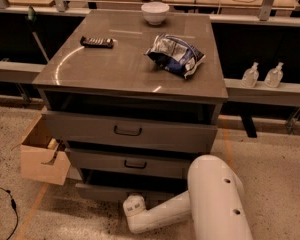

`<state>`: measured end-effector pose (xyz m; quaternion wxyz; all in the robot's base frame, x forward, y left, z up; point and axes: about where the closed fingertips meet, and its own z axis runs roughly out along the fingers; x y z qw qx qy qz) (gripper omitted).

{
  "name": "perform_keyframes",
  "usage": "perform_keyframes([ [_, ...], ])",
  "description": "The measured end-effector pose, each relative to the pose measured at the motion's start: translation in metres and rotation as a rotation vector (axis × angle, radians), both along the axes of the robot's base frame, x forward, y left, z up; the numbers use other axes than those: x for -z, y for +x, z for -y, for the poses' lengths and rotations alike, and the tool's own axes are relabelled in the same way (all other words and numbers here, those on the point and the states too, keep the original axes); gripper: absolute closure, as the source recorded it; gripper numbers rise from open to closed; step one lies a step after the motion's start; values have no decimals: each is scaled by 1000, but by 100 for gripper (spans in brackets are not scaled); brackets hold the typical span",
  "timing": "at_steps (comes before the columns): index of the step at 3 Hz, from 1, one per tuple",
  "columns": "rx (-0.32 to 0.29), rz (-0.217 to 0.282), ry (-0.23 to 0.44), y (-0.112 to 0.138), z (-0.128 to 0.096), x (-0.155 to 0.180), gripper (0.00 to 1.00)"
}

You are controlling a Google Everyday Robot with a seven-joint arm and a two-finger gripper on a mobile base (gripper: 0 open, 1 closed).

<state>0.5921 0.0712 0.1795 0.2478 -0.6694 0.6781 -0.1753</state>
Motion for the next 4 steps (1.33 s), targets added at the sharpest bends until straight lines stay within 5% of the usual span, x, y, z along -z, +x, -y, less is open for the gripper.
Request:
perform_keyframes([
  [2, 6, -7, -2, -7, 2, -1, 100],
  [4, 9, -17, 0, -13, 4, -2, 59],
])
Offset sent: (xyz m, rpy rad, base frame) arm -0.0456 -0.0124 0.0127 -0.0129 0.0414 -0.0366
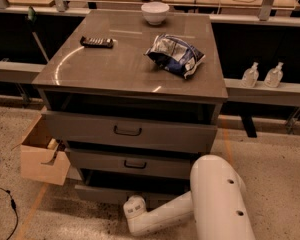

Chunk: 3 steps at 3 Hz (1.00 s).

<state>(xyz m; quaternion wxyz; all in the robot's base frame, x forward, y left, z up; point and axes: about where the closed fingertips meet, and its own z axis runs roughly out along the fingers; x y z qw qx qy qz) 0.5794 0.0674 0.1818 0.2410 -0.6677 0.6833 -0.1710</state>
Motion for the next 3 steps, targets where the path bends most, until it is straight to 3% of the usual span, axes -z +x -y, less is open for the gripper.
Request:
perform_keyframes([
  [2, 3, -53, 18, -12, 4, -8, 12],
  [3, 11, -80, 24, -16, 6, -18, 0],
])
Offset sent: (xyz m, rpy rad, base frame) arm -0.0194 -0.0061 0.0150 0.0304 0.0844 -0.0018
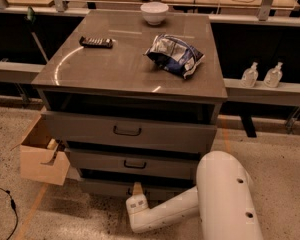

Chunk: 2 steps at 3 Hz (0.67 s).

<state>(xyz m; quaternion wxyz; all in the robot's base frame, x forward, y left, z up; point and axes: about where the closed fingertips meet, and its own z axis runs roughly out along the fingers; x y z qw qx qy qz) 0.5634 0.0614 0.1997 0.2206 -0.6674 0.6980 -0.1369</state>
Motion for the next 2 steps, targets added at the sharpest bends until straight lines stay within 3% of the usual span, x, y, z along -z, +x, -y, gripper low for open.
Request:
perform_keyframes([
  [2, 8, -16, 7, -4, 6, -19, 0],
])
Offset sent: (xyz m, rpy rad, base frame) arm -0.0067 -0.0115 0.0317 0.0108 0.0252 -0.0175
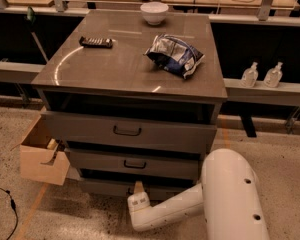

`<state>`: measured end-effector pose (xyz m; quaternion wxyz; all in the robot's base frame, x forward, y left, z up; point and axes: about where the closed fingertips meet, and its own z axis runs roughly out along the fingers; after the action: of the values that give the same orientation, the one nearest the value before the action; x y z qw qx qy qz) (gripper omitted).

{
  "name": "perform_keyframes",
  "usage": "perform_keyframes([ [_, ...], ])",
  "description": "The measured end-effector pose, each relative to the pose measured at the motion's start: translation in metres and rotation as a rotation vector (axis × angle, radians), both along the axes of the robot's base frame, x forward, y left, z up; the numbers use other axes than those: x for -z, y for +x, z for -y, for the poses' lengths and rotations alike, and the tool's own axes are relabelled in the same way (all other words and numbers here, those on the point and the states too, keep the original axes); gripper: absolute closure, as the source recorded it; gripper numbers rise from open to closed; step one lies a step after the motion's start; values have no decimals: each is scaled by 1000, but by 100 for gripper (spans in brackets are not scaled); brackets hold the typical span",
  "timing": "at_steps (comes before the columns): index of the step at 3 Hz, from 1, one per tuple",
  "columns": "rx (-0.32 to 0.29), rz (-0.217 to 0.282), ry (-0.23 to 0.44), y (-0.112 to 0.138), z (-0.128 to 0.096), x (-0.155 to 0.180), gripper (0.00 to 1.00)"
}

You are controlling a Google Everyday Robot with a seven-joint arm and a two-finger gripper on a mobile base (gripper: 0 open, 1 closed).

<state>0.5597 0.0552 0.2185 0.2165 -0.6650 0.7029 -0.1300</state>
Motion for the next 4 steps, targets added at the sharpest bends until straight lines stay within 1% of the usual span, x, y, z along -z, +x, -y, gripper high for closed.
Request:
perform_keyframes([
  [1, 7, -16, 6, 0, 18, -9, 0],
  [2, -27, -64, 87, -6, 40, -23, 0],
  [3, -57, -111, 155, -13, 68, -30, 0],
  [4, -124, -154, 172, -8, 96, -25, 0],
])
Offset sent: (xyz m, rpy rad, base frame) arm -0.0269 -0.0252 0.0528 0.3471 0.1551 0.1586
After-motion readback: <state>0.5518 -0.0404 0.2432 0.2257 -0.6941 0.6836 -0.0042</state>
